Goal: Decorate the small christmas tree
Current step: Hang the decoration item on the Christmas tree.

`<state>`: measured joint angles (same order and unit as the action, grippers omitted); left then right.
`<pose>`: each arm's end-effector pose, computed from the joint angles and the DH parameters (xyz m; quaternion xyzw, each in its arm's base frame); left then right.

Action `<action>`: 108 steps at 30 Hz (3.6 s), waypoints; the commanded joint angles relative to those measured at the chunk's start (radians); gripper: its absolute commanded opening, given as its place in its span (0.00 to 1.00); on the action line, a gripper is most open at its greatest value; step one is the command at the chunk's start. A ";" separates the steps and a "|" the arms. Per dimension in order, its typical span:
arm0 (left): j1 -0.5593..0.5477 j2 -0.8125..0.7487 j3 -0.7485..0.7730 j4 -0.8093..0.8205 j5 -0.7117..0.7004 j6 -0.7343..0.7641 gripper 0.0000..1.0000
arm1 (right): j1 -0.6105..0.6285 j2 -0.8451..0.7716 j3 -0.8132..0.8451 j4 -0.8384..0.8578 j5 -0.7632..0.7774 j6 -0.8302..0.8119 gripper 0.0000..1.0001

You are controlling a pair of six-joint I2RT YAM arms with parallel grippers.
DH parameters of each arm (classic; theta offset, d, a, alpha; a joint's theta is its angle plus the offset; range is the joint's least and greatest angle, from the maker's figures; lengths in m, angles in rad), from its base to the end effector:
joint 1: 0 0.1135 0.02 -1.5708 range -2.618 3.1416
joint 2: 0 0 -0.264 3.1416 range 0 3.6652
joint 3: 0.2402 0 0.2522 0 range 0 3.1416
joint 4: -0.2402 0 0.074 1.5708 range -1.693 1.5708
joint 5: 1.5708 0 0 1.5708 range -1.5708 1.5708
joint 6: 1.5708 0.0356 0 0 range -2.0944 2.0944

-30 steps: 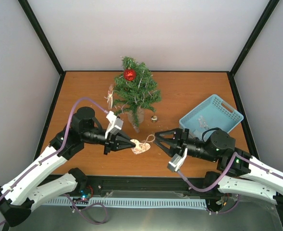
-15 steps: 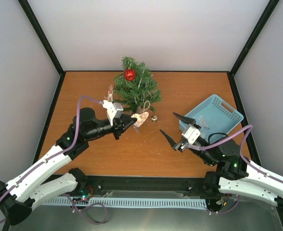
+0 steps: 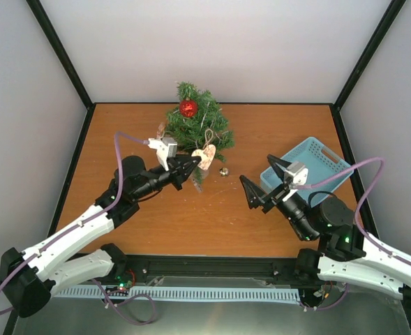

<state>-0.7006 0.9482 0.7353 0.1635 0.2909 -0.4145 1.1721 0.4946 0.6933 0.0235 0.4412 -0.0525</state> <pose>0.1663 -0.1536 0.3295 0.2011 0.6951 -0.4500 0.5233 0.0604 0.1042 0.3694 -0.2103 0.5968 0.2890 0.7184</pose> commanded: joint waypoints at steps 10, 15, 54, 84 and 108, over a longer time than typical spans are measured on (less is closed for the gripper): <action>0.000 -0.082 -0.164 0.580 0.245 -0.394 0.01 | -0.002 0.156 -0.092 0.375 -0.088 0.517 0.55; 0.000 -0.122 -0.191 0.639 0.251 -0.421 0.01 | -0.002 0.251 -0.063 0.431 -0.181 0.555 0.54; 0.000 -0.240 -0.188 0.359 0.163 -0.278 0.85 | -0.443 0.302 0.251 -0.034 -0.903 0.201 0.03; 0.000 -0.511 -0.177 -0.286 -0.277 0.292 1.00 | -1.115 0.910 0.536 -0.681 -1.954 -0.178 0.03; 0.000 -0.592 -0.166 -0.314 -0.274 0.302 1.00 | -1.121 1.324 0.833 -1.248 -2.068 -0.664 0.03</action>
<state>-0.7006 0.3687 0.5484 -0.1337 0.0280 -0.1368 0.0547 1.7538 1.4429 -0.9501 -1.5345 -0.4408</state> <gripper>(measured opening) 0.997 0.053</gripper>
